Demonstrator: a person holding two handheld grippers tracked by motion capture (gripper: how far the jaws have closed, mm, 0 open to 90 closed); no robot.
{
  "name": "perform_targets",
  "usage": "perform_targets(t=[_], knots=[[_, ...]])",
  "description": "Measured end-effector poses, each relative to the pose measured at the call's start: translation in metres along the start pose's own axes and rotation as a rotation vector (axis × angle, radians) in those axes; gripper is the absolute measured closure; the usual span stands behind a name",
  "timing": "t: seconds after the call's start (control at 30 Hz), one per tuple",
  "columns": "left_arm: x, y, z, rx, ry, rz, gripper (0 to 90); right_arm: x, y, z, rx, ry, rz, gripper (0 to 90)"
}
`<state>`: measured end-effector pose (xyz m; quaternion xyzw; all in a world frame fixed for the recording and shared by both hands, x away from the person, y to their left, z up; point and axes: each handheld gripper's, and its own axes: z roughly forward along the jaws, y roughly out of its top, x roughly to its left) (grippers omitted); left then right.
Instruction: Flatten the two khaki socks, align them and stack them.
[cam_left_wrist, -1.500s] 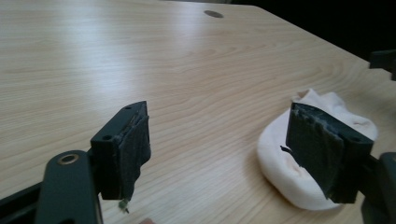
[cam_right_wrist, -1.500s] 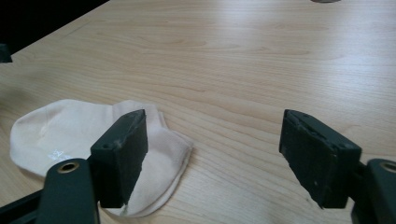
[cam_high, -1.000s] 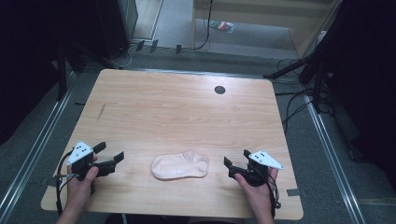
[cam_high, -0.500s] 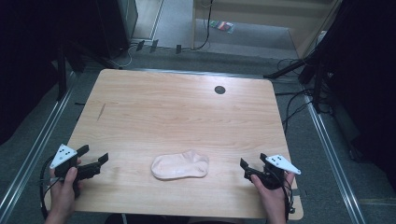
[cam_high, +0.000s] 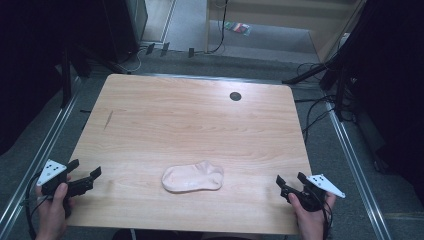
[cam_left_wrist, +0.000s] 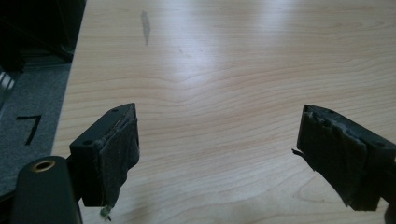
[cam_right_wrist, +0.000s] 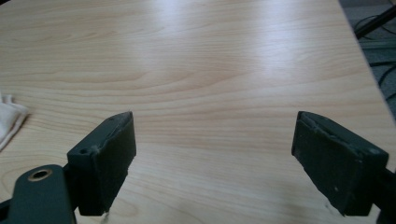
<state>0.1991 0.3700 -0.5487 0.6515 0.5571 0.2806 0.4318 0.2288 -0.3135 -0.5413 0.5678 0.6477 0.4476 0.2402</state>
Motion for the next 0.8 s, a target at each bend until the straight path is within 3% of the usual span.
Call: perform_targets(t=[0.23,0.33,0.53,0.8], knots=[[0.012,-0.005,-0.010,-0.008,0.018,-0.018,13.5,-0.018,-0.011,-0.016,0.009,-0.019,0.006,14.3],[0.012,-0.006,-0.009,-0.007,0.007,-0.022,13.5,-0.023,-0.015,-0.022,0.014,-0.011,0.012,14.3],[0.006,-0.005,-0.003,0.033,0.013,0.026,13.5,-0.025,-0.016,-0.023,0.014,-0.008,0.029,14.9],[0.010,-0.004,-0.002,0.046,-0.013,-0.008,13.5,-0.026,-0.015,-0.023,0.022,-0.010,0.037,15.3]])
